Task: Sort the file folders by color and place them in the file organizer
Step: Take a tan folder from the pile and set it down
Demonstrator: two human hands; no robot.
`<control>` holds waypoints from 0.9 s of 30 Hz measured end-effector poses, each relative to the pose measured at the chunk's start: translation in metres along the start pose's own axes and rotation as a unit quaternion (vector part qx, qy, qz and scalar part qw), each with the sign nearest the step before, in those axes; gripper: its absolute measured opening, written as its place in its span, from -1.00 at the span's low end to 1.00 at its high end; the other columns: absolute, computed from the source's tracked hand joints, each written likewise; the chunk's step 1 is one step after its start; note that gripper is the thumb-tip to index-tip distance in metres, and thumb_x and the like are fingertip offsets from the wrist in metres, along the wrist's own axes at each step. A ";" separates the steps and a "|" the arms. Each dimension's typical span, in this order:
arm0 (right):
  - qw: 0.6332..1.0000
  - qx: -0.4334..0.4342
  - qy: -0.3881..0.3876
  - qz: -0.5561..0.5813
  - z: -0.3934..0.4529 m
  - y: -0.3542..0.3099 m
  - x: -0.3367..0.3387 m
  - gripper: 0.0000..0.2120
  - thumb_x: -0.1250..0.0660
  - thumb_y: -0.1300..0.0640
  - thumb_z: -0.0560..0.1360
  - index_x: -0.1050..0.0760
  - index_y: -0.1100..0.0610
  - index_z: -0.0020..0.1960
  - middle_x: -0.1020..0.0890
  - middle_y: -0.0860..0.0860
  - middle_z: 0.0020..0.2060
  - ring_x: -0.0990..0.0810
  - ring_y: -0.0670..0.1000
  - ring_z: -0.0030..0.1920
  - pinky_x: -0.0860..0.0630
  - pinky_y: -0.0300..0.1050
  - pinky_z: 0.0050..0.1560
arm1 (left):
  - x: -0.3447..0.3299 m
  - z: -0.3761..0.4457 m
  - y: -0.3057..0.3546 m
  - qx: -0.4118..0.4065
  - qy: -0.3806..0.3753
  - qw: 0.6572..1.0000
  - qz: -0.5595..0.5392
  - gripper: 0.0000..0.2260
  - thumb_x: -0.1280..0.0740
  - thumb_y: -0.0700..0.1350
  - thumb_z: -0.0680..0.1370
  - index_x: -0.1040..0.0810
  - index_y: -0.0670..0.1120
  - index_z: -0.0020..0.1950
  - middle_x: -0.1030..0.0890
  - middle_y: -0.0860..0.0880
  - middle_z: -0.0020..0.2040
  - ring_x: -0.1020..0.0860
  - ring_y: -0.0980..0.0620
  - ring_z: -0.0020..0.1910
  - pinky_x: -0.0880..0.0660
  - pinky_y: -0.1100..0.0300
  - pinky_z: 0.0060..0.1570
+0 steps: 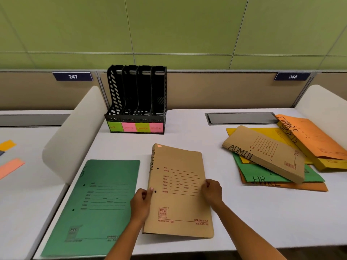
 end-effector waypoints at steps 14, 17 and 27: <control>0.990 -0.052 0.051 -0.119 -0.033 0.021 -0.014 -0.78 -0.12 0.18 0.54 -0.52 0.14 -0.15 -0.54 0.09 -0.11 -0.57 0.06 -0.20 -0.61 -0.08 -0.17 | 0.008 -0.017 -0.021 -0.040 -0.064 0.983 0.170 -0.64 -0.29 0.11 0.58 -0.45 -0.08 -0.33 -0.53 0.02 -0.38 -0.48 0.14 -0.43 -0.30 0.35 -0.47; 0.989 -0.064 0.049 -0.122 -0.037 0.024 -0.012 -0.79 -0.12 0.16 0.55 -0.51 0.13 -0.14 -0.54 0.11 -0.08 -0.56 0.07 -0.17 -0.62 -0.02 -0.12 | 0.011 -0.019 -0.020 -0.040 -0.062 0.978 0.194 -0.62 -0.28 0.13 0.58 -0.42 -0.07 -0.33 -0.51 0.02 -0.38 -0.46 0.13 -0.44 -0.28 0.32 -0.48; 0.983 -0.007 0.035 -0.178 -0.066 0.000 0.009 -0.42 -0.18 -0.08 0.59 -0.09 0.00 0.53 -0.34 0.12 0.36 -0.37 0.17 0.31 -0.41 0.06 0.24 | 0.027 -0.024 0.001 -0.080 0.010 0.966 0.247 -0.62 -0.21 0.24 0.56 -0.45 -0.09 -0.04 -0.52 -0.02 -0.12 -0.49 0.02 -0.21 -0.40 0.18 -0.32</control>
Point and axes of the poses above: each hand's wrist, its own z-axis towards the middle knuckle, its own x-axis out of the back of the hand, y = z × x, the point moved 8 cm from there along z, towards the middle knuckle
